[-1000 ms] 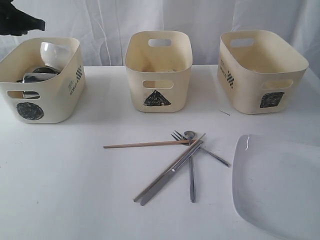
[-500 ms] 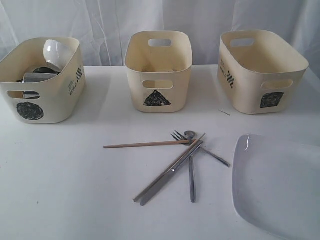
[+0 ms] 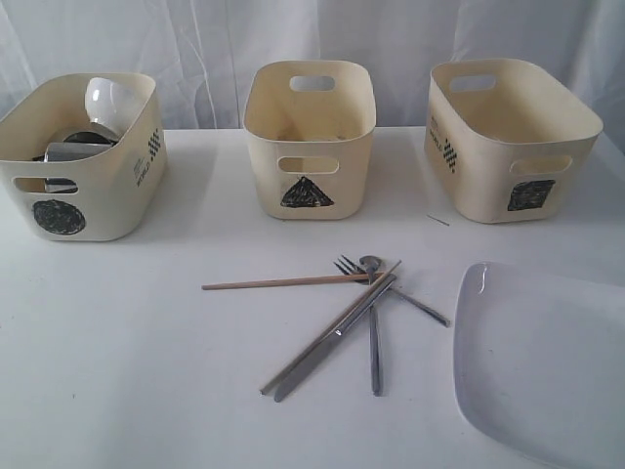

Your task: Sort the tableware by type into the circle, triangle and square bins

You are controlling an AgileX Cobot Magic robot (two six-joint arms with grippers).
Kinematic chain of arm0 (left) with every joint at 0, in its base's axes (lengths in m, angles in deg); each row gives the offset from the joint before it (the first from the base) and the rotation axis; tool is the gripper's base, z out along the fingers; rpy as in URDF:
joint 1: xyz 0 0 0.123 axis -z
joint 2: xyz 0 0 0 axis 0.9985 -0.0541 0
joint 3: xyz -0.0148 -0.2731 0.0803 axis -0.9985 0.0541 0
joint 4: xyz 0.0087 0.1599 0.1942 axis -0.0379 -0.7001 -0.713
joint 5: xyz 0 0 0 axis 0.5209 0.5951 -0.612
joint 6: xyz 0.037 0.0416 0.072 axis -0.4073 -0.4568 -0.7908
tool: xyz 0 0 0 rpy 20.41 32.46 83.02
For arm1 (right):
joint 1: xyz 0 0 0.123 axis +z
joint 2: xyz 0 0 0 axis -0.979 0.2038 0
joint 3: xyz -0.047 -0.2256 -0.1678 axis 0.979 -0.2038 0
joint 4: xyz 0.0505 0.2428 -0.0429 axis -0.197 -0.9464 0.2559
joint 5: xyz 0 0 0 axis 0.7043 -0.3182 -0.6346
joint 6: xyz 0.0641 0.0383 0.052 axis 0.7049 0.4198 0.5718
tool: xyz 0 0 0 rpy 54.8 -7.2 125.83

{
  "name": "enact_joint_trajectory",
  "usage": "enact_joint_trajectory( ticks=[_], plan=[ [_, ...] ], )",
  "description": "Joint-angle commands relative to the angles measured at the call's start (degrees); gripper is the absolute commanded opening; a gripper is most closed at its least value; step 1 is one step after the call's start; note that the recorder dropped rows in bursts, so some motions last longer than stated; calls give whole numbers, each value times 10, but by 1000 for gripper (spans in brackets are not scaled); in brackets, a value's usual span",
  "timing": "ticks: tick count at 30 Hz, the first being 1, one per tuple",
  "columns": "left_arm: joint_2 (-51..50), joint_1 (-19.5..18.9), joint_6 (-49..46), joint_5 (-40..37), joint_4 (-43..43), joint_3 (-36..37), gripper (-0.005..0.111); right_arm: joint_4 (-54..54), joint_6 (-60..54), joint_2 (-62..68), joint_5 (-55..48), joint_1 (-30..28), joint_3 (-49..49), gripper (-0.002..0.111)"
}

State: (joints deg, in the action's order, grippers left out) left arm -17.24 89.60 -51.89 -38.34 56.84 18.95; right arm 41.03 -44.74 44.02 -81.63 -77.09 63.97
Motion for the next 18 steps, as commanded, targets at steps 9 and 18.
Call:
enact_joint_trajectory(
  ticks=[9, 18],
  plan=[
    [68, -2, 7, -120, -17, 14, 0, 0, 1, -2, 5, 1, -3, 0],
    [114, 0, -41, 224, -3, 203, 0, 0, 1, -2, 5, 1, -3, 0]
  ],
)
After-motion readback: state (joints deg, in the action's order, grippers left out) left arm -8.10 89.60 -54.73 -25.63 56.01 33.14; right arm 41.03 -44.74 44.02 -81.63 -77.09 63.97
